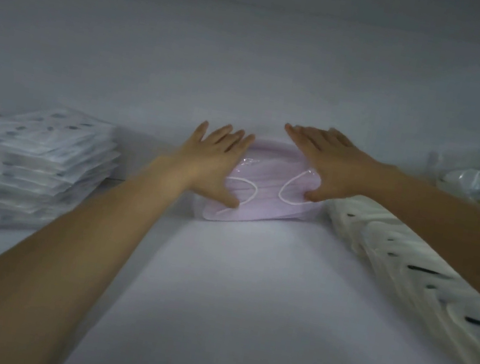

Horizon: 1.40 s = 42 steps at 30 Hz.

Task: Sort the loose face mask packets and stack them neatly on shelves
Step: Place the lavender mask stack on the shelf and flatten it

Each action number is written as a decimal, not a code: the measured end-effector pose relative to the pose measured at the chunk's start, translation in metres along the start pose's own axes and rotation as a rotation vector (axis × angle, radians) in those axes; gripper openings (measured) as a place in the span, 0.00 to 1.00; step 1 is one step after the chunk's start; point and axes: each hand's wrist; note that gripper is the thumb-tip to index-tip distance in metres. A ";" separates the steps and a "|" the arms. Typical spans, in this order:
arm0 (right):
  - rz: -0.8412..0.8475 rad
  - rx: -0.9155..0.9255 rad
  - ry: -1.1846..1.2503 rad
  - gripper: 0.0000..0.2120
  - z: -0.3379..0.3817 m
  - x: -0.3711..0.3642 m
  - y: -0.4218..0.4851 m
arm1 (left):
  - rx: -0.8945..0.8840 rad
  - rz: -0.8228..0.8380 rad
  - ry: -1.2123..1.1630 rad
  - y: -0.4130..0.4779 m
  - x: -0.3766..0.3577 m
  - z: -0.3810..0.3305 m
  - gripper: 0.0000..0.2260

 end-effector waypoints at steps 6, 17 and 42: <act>0.084 -0.117 0.187 0.55 0.009 0.001 0.008 | 0.084 0.073 -0.076 0.005 0.007 0.005 0.45; 0.250 -0.274 0.324 0.57 -0.004 0.000 0.008 | 0.141 0.106 -0.286 0.004 -0.008 0.021 0.48; -0.065 -0.296 0.785 0.42 -0.018 -0.034 -0.002 | 0.263 -0.194 -1.135 -0.010 -0.056 0.003 0.60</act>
Point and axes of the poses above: each hand's wrist, its own y-axis towards the middle knuckle, its own x-axis out of the back of the hand, z = x × y, and after that the axes turned 15 degrees about y, right-handed
